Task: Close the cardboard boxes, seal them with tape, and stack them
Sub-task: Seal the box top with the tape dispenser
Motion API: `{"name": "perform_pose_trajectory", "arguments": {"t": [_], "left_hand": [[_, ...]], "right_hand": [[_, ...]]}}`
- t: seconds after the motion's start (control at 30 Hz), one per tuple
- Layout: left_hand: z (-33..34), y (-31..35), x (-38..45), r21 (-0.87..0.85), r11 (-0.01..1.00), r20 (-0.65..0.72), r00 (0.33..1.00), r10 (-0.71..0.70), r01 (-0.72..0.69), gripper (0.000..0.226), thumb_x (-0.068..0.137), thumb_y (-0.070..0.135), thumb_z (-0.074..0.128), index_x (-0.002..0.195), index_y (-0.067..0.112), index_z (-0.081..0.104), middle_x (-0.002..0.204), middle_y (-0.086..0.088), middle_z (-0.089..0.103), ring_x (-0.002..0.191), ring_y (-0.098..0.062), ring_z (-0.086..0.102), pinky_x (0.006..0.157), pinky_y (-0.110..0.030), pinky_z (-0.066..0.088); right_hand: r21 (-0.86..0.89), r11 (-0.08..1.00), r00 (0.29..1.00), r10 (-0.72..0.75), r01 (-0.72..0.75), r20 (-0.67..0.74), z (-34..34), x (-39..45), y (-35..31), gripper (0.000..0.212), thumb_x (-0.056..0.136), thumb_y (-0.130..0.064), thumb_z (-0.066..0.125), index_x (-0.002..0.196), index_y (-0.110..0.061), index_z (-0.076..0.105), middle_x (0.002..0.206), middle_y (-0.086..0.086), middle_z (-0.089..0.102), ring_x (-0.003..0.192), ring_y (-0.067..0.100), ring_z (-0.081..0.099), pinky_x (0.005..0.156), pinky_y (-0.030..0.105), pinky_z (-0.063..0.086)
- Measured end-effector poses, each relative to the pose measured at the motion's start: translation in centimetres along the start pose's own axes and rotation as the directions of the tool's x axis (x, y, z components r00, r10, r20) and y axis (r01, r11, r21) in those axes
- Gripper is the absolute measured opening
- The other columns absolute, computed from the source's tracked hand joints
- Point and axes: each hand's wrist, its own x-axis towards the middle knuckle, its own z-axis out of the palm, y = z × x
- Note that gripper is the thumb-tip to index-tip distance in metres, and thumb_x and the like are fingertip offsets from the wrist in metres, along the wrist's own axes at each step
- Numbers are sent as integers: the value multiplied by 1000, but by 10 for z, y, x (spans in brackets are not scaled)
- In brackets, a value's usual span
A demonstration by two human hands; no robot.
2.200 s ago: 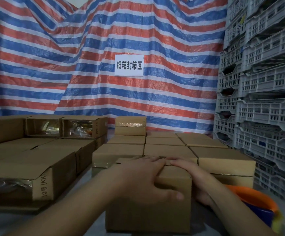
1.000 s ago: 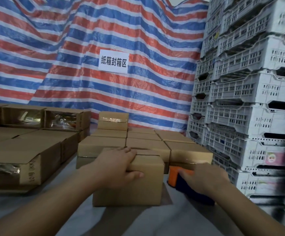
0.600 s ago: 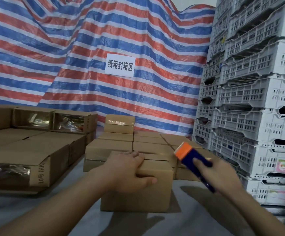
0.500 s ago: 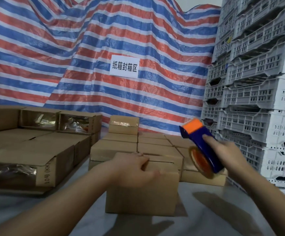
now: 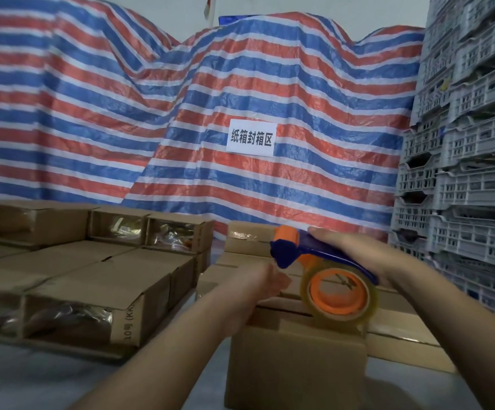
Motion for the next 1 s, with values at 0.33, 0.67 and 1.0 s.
{"name": "perform_pose_trajectory", "arguments": {"t": [0.33,0.67,1.0], "left_hand": [[-10,5,3,-427,900,-24,994,-102,83,44,103,40,43,113,3,64,109,-12,74,107,-23,67,90,-26,33],[1,7,4,-262,964,-139,986,-90,51,18,98,29,57,96,14,66,92,-2,76,104,-20,66,112,-42,29],[9,6,2,-357,934,-194,976,-97,21,15,96,20,57,108,14,64,100,-5,75,103,-20,68,115,-47,28]], "right_hand": [[68,997,999,-26,23,33,1,-1,1,56,80,-60,63,107,-11,68,80,6,77,60,14,72,51,19,52],[92,996,998,-25,20,52,3,3,-2,46,89,-52,64,112,-12,65,88,8,78,66,17,74,53,21,54],[5,998,997,-61,60,42,7,-2,-9,41,94,-53,58,103,-14,69,81,4,78,62,13,73,52,15,51]]}}
